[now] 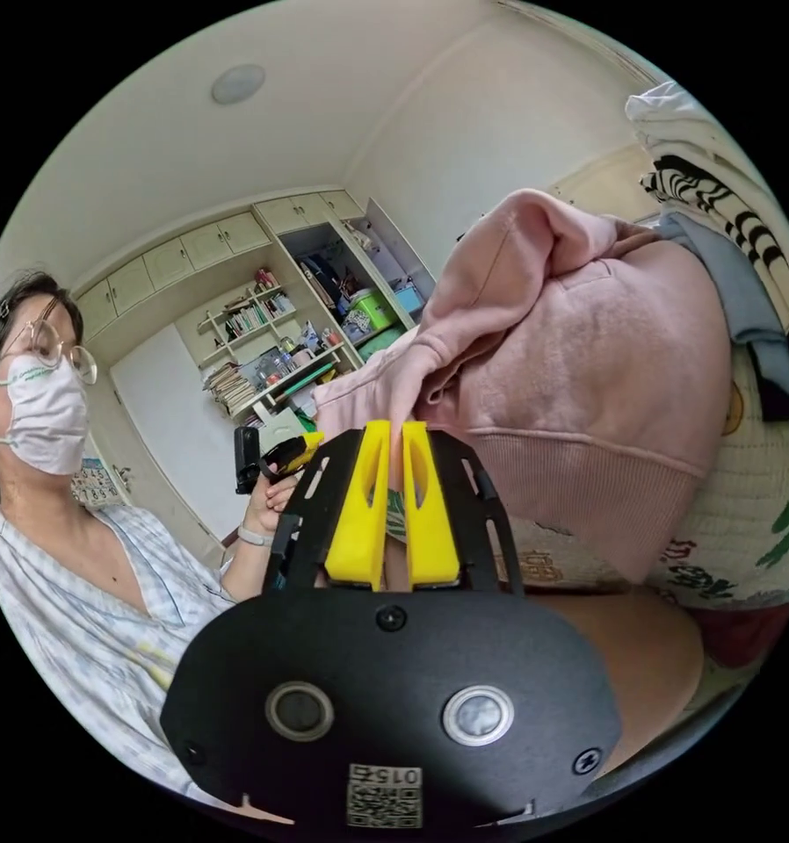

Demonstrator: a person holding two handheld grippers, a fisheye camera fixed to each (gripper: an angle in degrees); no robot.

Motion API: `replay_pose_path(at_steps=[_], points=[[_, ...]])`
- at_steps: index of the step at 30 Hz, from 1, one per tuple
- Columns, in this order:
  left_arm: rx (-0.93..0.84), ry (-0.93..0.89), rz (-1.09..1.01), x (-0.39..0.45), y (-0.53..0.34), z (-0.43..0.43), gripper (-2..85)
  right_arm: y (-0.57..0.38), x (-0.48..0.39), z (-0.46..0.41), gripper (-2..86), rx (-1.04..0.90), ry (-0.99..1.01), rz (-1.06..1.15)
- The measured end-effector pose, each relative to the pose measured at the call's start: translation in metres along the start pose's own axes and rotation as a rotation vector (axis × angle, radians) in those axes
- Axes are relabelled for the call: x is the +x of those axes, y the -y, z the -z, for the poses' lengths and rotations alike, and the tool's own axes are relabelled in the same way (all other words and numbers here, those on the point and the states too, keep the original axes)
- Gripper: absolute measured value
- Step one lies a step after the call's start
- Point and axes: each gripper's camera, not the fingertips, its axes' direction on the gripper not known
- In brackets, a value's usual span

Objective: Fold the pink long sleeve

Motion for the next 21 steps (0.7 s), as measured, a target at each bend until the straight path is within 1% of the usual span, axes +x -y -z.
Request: replay_pose_path(at_steps=[1, 3, 5, 7, 9, 11, 13, 14, 16, 18, 19, 20, 21], points=[[-0.007, 0.002, 0.007, 0.004, -0.005, -0.009, 2.5, -0.003, 0.001, 0.003, 13.1, 0.005, 0.006, -0.004], [0.029, 0.015, -0.010, 0.014, -0.014, -0.005, 1.8, -0.007, -0.002, 0.006, 13.1, 0.013, 0.001, 0.000], [0.124, 0.018, -0.023, 0.023, -0.024, 0.024, 1.5, -0.010, -0.010, 0.011, 13.0, 0.019, -0.029, 0.024], [0.138, 0.009, -0.002, 0.025, -0.029, 0.038, 1.3, -0.013, -0.017, 0.008, 12.9, -0.007, -0.054, 0.052], [0.118, 0.025, -0.010, 0.031, -0.034, 0.039, 1.3, -0.017, -0.019, 0.002, 12.7, -0.026, -0.088, 0.068], [0.037, 0.099, -0.012, 0.034, -0.044, 0.020, 1.5, -0.022, -0.011, -0.007, 12.4, -0.055, -0.143, 0.038], [0.019, 0.081, 0.015, 0.032, -0.051, 0.014, 1.9, -0.023, -0.004, -0.005, 12.1, -0.033, -0.089, 0.017], [0.037, 0.063, 0.020, 0.035, -0.054, 0.020, 2.2, -0.023, -0.003, -0.001, 11.8, -0.015, -0.064, 0.023], [0.074, 0.062, 0.021, 0.041, -0.056, 0.041, 3.2, -0.022, -0.005, 0.012, 11.5, 0.003, -0.083, 0.048], [0.146, 0.095, 0.028, 0.045, -0.058, 0.071, 4.6, -0.018, -0.008, 0.028, 11.0, -0.004, -0.154, 0.078], [0.201, 0.119, 0.038, 0.047, -0.060, 0.094, 5.5, -0.015, -0.008, 0.043, 10.6, 0.001, -0.227, 0.070], [0.254, 0.147, 0.054, 0.047, -0.060, 0.115, 6.3, -0.012, -0.008, 0.060, 10.3, 0.038, -0.296, 0.057], [0.276, 0.163, 0.063, 0.047, -0.060, 0.125, 6.9, -0.011, -0.008, 0.068, 10.1, 0.069, -0.322, 0.051]])
